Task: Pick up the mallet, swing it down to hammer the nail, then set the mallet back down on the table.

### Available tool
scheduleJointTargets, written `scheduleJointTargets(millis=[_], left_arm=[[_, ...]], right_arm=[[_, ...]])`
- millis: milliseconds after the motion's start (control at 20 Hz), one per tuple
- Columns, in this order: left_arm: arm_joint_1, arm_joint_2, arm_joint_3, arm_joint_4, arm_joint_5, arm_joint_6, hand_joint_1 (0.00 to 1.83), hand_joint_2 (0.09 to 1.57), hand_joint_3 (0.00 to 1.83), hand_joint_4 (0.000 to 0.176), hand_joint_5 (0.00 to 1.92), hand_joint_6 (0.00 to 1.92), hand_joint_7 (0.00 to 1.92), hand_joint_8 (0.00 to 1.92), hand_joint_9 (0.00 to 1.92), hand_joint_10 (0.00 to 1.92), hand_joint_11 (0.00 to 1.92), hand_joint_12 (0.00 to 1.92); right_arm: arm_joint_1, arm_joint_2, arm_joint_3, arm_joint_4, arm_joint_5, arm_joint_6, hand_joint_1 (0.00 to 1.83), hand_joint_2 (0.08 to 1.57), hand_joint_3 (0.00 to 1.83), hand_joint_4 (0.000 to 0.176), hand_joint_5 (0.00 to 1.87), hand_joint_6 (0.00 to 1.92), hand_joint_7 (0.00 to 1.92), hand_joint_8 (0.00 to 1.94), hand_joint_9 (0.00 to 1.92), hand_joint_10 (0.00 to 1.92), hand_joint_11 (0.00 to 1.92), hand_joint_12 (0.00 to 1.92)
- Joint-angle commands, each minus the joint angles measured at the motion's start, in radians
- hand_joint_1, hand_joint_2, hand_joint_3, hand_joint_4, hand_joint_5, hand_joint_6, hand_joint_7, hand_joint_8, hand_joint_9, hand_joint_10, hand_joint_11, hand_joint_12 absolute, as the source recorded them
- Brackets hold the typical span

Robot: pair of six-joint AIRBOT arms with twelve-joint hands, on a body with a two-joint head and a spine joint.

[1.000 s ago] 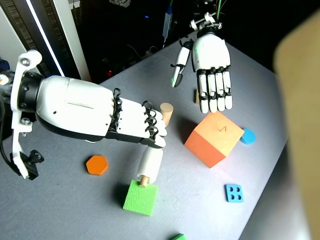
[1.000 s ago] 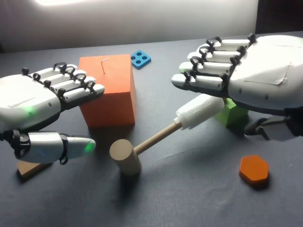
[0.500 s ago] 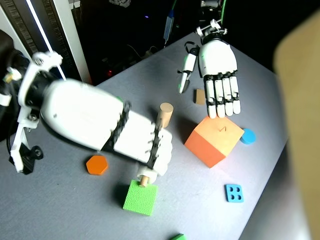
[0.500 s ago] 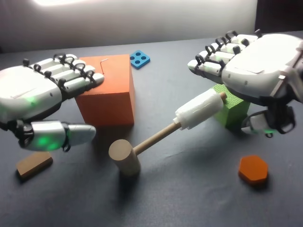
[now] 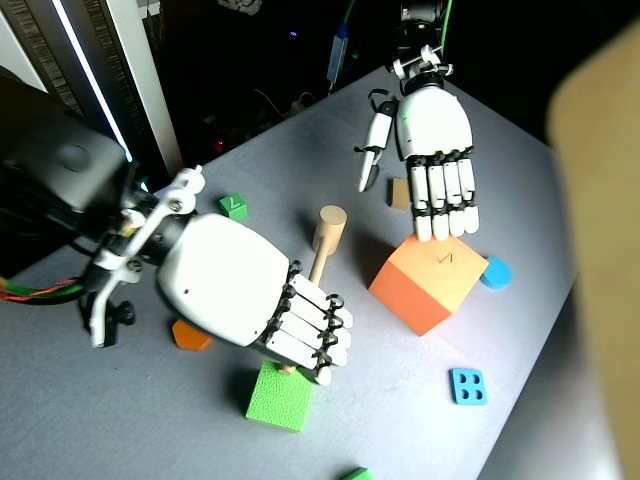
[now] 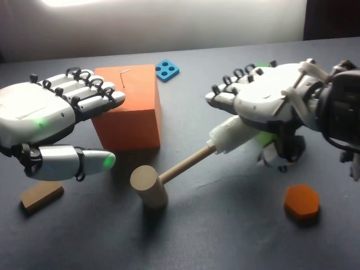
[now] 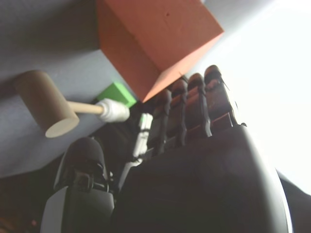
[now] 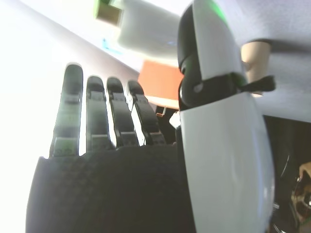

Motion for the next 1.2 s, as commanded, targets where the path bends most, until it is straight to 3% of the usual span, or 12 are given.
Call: scheduleJointTargets(millis=[0, 100, 600, 650, 700, 800, 950, 1000, 1150], left_arm=[[-0.009, -0.003, 0.007, -0.018, -0.113, -0.005, 0.0, 1.27, 0.0, 0.0, 0.07, 0.01, 0.04, 0.01, 0.0, 0.0, 0.0, 0.0], [-0.009, -0.007, 0.012, -0.021, -0.113, -0.005, 0.0, 1.27, 0.0, 0.0, 0.08, 0.01, 0.06, 0.01, 0.01, 0.0, 0.0, 0.0], [-0.006, -0.018, 0.022, -0.032, -0.113, -0.005, 0.0, 1.28, 0.0, 0.0, 0.06, 0.0, 0.04, 0.0, 0.0, 0.0, 0.0, 0.0], [-0.006, -0.02, 0.022, -0.035, -0.113, -0.005, 0.0, 1.28, 0.0, 0.0, 0.06, 0.0, 0.04, 0.0, 0.0, 0.0, 0.0, 0.0], [-0.006, -0.021, 0.022, -0.036, -0.113, -0.006, 0.0, 1.28, 0.0, 0.0, 0.04, 0.0, 0.03, 0.0, 0.0, 0.0, 0.0, 0.0], [-0.005, -0.022, 0.021, -0.036, -0.113, -0.007, 0.0, 1.28, 0.0, 0.0, 0.06, 0.01, 0.04, 0.0, 0.0, 0.0, 0.0, 0.0], [-0.001, -0.026, 0.022, -0.043, -0.113, -0.007, 0.0, 1.27, 0.0, 0.0, 0.06, 0.01, 0.03, 0.01, 0.0, 0.0, 0.0, 0.0], [0.0, -0.029, 0.023, -0.047, -0.113, -0.007, 0.0, 1.27, 0.0, 0.0, 0.05, 0.01, 0.02, 0.0, 0.0, 0.0, 0.0, 0.0], [0.001, -0.033, 0.024, -0.051, -0.114, -0.007, 0.0, 1.28, 0.0, 0.0, 0.06, 0.01, 0.04, 0.0, 0.0, 0.0, 0.0, 0.0]], right_arm=[[0.005, -0.003, 0.009, -0.045, -0.019, -0.002, 1.13, 1.0, 0.01, 0.0, 0.0, 0.0, 0.0, 0.0, 0.0, 0.0, 0.0, 0.5], [-0.001, -0.029, 0.033, -0.045, -0.019, -0.002, 1.15, 0.99, 0.0, 0.0, 0.01, 0.0, 0.0, 0.0, 0.0, 0.0, 0.0, 0.6], [-0.065, -0.143, 0.155, -0.102, -0.061, -0.002, 1.19, 1.0, 0.0, 0.0, 0.0, 0.0, 0.0, 0.0, 0.0, 0.0, 0.0, 0.59], [-0.074, -0.156, 0.17, -0.116, -0.062, -0.002, 1.19, 0.96, 0.0, 0.0, 0.04, 0.01, 0.03, 0.01, 0.03, 0.01, 0.0, 0.74], [-0.082, -0.166, 0.186, -0.116, -0.067, -0.002, 1.18, 1.0, 0.01, 0.0, 0.0, 0.0, 0.0, 0.0, 0.0, 0.0, 0.0, 0.58], [-0.091, -0.174, 0.204, -0.116, -0.092, -0.002, 1.17, 0.98, 0.0, 0.0, 0.02, 0.0, 0.0, 0.0, 0.01, 0.0, 0.0, 0.72], [-0.098, -0.178, 0.21, -0.116, -0.103, -0.002, 1.22, 0.97, 0.0, 0.0, 0.02, 0.01, 0.01, 0.0, 0.02, 0.01, 0.0, 0.68], [-0.101, -0.181, 0.213, -0.116, -0.106, -0.002, 1.21, 1.0, 0.0, 0.0, 0.0, 0.0, 0.0, 0.0, 0.0, 0.0, 0.0, 0.57], [-0.101, -0.194, 0.229, -0.116, -0.105, -0.002, 1.23, 0.97, 0.0, 0.0, 0.02, 0.0, 0.0, 0.0, 0.0, 0.0, 0.0, 0.62]])
